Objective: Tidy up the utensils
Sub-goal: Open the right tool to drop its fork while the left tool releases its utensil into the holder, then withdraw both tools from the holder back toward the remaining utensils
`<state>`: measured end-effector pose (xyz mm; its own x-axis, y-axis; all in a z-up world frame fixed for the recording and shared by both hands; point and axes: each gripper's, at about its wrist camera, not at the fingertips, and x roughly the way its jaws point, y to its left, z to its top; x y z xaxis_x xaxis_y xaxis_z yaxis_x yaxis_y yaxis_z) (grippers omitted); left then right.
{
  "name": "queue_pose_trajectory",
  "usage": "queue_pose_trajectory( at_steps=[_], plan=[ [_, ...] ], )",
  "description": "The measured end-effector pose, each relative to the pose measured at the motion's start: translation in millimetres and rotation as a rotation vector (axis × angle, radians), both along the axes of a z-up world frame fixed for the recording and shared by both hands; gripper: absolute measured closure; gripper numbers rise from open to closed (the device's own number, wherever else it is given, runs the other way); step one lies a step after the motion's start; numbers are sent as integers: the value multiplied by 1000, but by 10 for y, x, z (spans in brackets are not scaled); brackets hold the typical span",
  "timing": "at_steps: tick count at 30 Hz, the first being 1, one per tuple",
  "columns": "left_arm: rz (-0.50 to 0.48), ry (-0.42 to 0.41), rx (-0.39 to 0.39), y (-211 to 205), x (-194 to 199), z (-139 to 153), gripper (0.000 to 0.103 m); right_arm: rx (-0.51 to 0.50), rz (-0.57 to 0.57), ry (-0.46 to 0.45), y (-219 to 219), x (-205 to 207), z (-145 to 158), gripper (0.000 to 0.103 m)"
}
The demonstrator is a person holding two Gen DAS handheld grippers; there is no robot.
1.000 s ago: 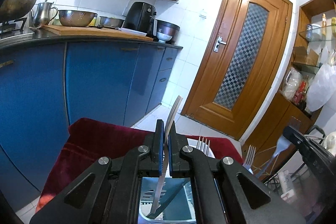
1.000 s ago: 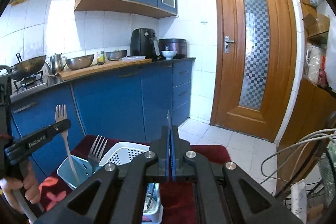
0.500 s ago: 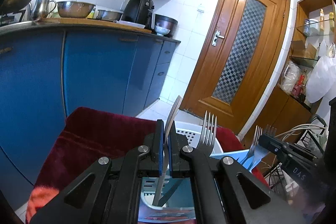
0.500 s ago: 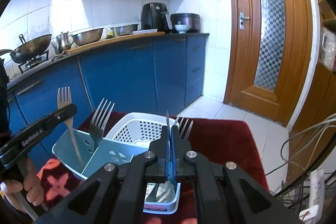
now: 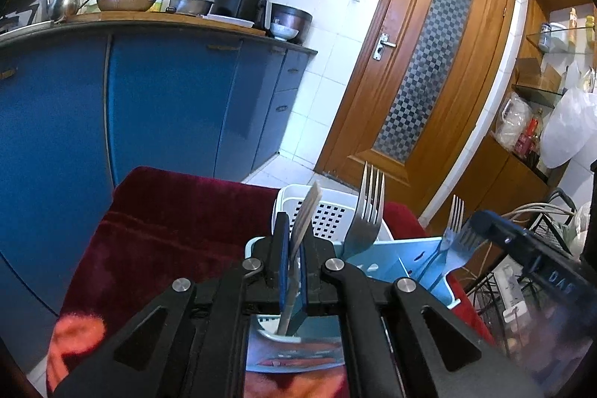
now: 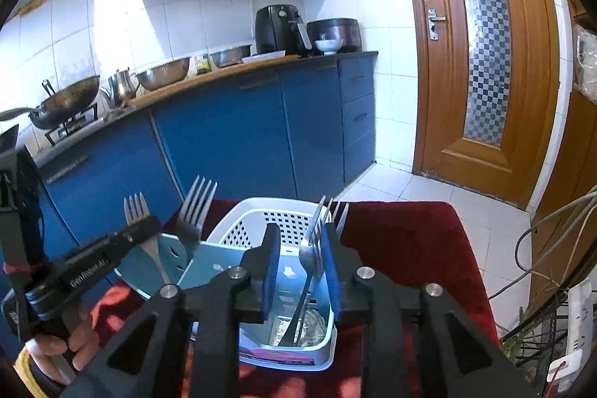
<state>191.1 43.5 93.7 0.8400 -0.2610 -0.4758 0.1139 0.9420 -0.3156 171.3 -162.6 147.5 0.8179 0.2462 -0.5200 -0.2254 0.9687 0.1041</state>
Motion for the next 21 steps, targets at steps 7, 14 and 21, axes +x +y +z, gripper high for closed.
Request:
queue_pose_trajectory(
  at_steps=[7,14,21],
  plan=[
    [-2,32,-30,56,-97,97,78,13,-4,-41,-46,-191,202,76],
    [-11,14,-3,72,-314,281,78,46,-5,-42,-96,-425,326,76],
    [-35,5,43,57,-679,444,78,77,4,2,-145,-666,349,75]
  ],
)
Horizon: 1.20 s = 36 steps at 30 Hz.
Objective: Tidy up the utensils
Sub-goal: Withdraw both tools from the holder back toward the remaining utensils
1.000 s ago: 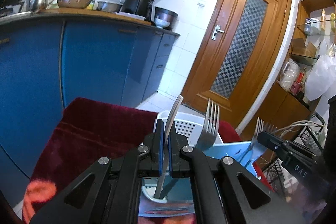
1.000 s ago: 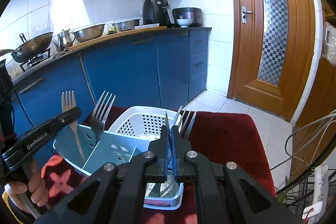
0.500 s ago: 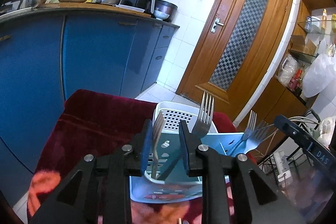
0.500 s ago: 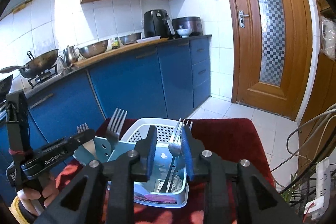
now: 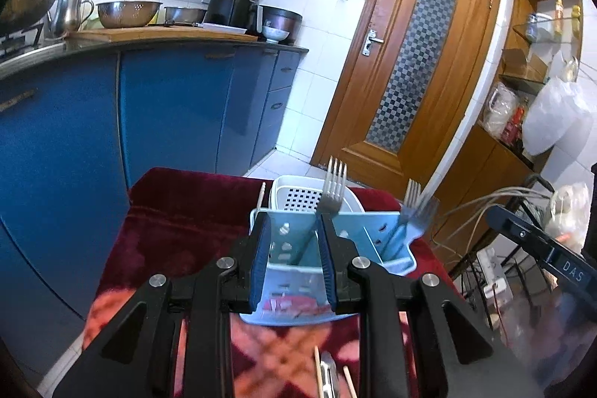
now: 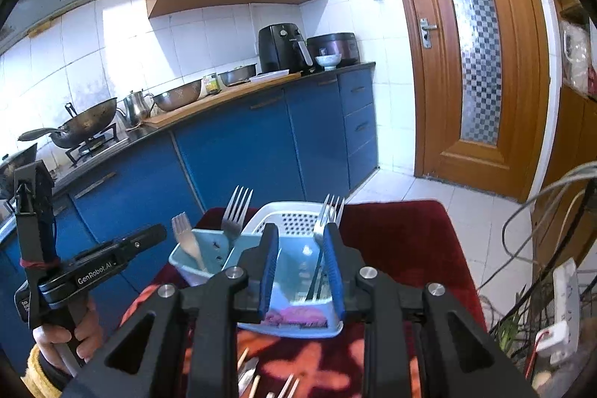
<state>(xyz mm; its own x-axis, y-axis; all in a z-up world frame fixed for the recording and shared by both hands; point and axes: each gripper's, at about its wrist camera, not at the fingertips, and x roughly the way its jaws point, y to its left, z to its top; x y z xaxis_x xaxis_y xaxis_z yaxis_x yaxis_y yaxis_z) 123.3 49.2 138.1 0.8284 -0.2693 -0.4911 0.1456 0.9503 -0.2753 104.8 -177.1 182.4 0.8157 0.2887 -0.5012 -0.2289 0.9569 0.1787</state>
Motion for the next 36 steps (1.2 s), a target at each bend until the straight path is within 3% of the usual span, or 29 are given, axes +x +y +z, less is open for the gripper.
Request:
queue_pose_trajectory(
  at_steps=[7,13,21,36],
  plan=[
    [-31,20,7,-30,-396,81,78,44,1,53,-82,-274,-70,70],
    [-38,61,57,-101,-662,-1,78,41,-2,110,-87,-433,-241,70],
    [-63,170,85,-217,-779,-374,78,68,4,215,-90,-616,-617,68],
    [-97,344,105,-456,-608,-1069,78,-2,-60,283,-96,-866,-1252,62]
  ],
)
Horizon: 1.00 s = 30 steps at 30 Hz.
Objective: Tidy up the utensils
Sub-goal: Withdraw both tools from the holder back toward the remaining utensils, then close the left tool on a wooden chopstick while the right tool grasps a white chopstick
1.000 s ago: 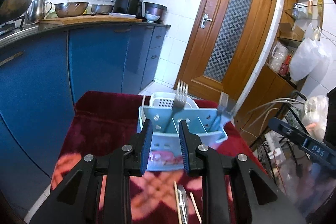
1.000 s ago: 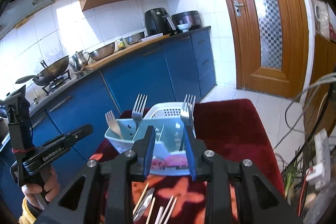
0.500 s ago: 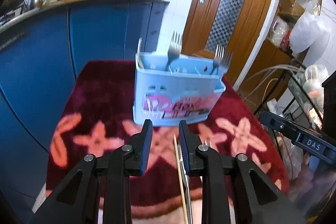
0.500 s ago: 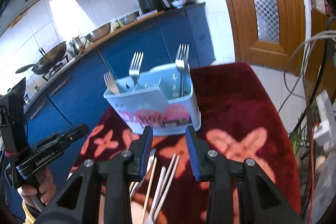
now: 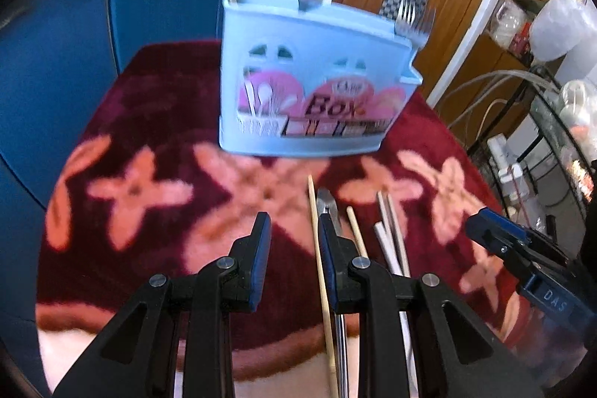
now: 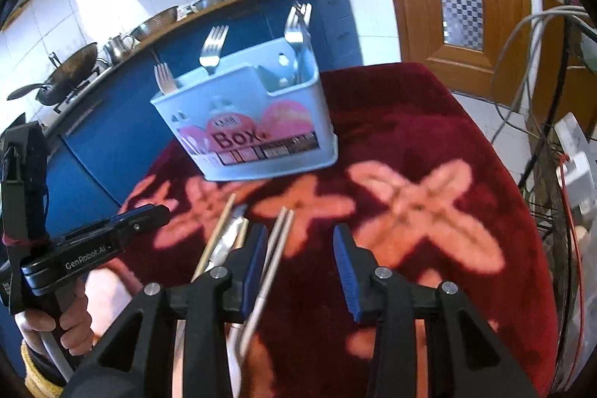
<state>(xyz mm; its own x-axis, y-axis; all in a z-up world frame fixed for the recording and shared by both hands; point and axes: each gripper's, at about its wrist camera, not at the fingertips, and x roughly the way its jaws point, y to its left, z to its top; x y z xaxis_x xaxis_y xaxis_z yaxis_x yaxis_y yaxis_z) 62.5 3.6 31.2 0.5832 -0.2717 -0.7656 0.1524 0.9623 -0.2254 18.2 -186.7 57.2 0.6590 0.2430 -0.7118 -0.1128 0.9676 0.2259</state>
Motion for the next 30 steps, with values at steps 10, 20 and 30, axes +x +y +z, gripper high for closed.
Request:
queue_pose_trajectory(
  at_steps=[10,20,30],
  plan=[
    [-27,75,29,-183,129,-313,78,-42,-25,18,-83,-10,-237,60],
    [-32,58,75,-260,247,-366,78,-1,-19,51,-168,22,-408,60],
    [-19,95,86,-278,526,-432,78,14,-13,52,-186,17,-459,58]
  ],
)
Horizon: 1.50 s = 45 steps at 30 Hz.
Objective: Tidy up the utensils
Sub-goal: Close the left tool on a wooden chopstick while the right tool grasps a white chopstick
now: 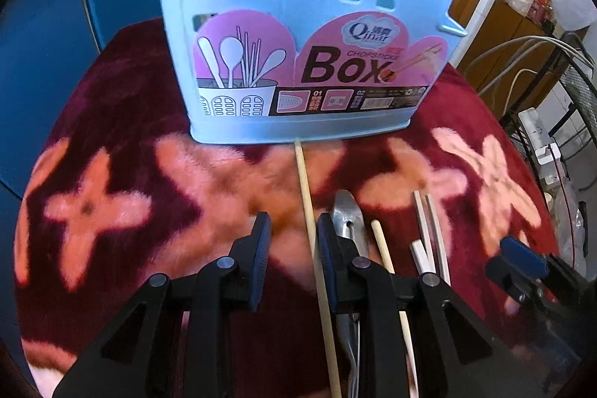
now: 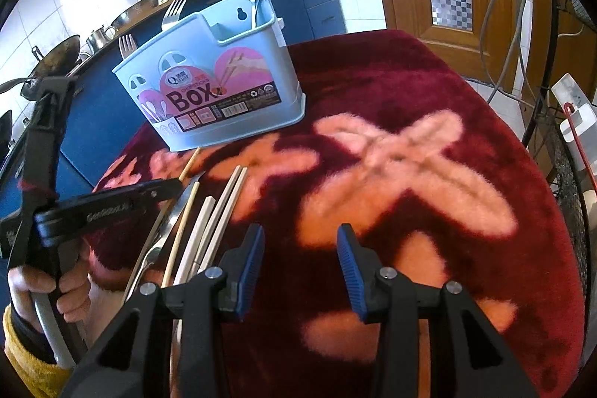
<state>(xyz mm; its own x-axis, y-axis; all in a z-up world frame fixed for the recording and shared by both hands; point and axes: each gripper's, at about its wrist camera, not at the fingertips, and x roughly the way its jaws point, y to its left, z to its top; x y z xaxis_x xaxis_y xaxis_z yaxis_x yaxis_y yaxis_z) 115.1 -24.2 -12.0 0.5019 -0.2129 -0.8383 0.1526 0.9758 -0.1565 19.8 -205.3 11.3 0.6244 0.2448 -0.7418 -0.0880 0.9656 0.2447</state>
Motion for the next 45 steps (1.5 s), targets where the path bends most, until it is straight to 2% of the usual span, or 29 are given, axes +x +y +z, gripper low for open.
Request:
queue_pose_trajectory(
  at_steps=[5,8,10,13,23,30,35,41,45],
  plan=[
    [2,2,0,-13,94,-7,79,5,1,1,-5,11,-20,58],
    [-2,-3,-15,-9,91,-2,89,4,1,2,-2,14,-25,58],
    [-7,-7,-36,1,83,15,99,1,1,2,-1,16,-24,58],
    [-2,-13,-53,19,55,35,100,0,-1,4,0,22,-26,58],
    [105,-49,-113,381,-129,124,101,27,-1,25,48,80,4,58],
    [165,-88,-100,586,-239,170,101,66,20,65,191,154,10,58],
    [174,-103,-111,649,-272,158,101,62,35,84,318,188,2,65],
    [160,-104,-153,737,-294,120,101,4,18,102,419,245,-19,78],
    [150,-97,-170,759,-288,87,101,-1,23,125,448,300,-14,79]
  ],
)
